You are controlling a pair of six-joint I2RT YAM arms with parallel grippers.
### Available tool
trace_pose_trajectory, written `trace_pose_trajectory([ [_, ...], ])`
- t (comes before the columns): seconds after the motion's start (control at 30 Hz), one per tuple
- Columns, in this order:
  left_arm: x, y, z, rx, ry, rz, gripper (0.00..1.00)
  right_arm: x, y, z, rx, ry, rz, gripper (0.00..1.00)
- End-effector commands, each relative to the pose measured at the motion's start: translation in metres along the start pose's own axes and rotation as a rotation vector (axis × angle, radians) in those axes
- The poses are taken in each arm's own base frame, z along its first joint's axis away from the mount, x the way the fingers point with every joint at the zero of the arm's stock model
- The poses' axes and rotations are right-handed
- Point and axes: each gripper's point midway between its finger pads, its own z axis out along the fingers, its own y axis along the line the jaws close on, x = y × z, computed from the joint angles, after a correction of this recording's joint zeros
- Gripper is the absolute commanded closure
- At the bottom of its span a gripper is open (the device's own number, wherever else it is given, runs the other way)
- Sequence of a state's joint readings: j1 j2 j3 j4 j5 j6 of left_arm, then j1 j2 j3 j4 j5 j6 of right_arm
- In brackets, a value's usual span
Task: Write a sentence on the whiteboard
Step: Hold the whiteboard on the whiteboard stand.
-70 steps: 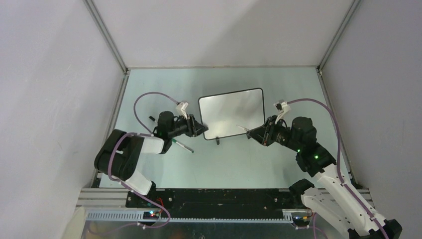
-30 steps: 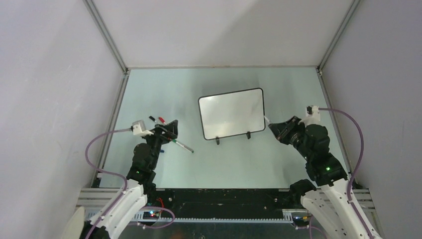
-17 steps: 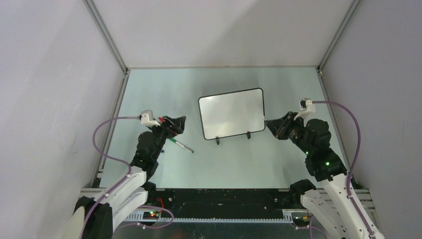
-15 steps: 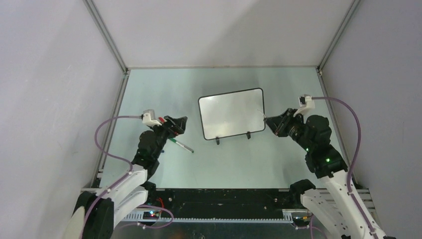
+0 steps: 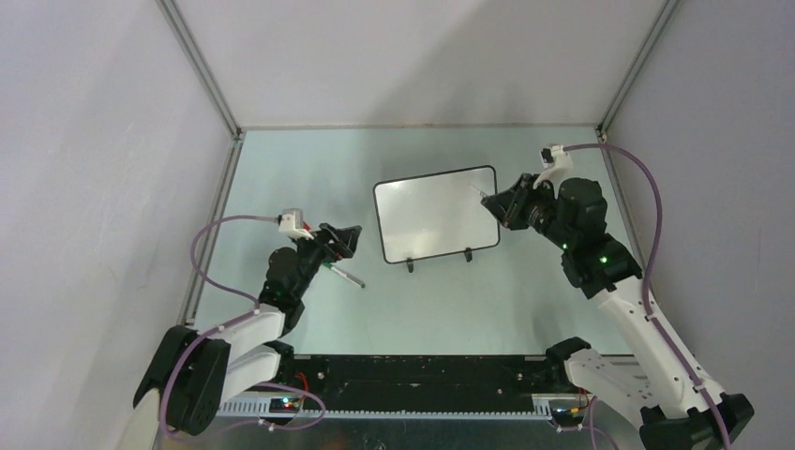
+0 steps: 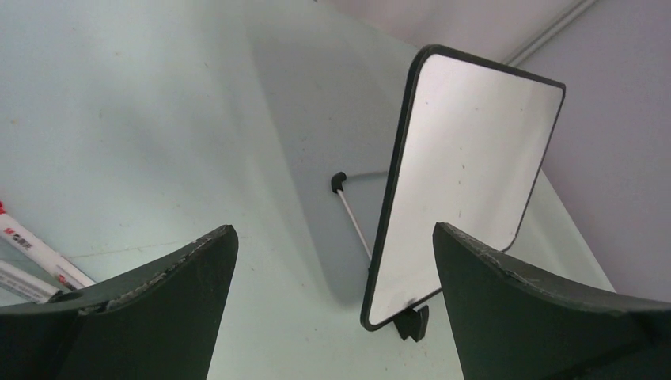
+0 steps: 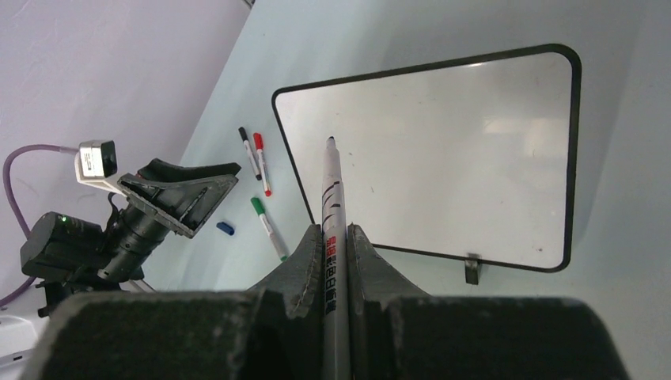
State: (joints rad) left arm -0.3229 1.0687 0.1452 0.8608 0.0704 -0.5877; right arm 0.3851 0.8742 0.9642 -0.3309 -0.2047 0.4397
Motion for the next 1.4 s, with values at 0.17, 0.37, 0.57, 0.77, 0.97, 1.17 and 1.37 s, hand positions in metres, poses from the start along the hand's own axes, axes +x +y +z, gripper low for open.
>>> trace_pose_trajectory([
  [0.17,-0.02,0.001,0.007,-0.002,-0.081,0.072,0.01,-0.038,0.024,0.016,-0.061,-0.113,-0.049,1.0],
  [0.37,-0.015,-0.005,0.011,0.002,0.022,0.107,0.01,-0.038,0.025,0.026,-0.059,-0.105,-0.058,1.0],
  [0.57,-0.017,-0.029,0.012,0.126,0.016,0.089,0.04,-0.032,0.033,0.034,-0.055,-0.071,-0.095,1.0],
  [0.77,0.002,-0.055,0.02,0.3,0.103,0.044,0.27,-0.02,0.051,0.041,-0.061,-0.022,-0.137,1.0],
  [0.97,0.013,-0.062,0.034,0.37,0.148,0.037,0.29,-0.013,0.068,0.051,-0.081,0.033,-0.171,1.0],
  [1.17,0.021,-0.061,0.05,0.409,0.196,-0.05,0.31,-0.015,0.081,0.056,-0.127,0.035,-0.18,1.0],
  [1.37,0.026,-0.062,0.056,0.487,0.202,-0.162,0.36,-0.021,0.087,0.063,-0.143,0.034,-0.177,1.0],
])
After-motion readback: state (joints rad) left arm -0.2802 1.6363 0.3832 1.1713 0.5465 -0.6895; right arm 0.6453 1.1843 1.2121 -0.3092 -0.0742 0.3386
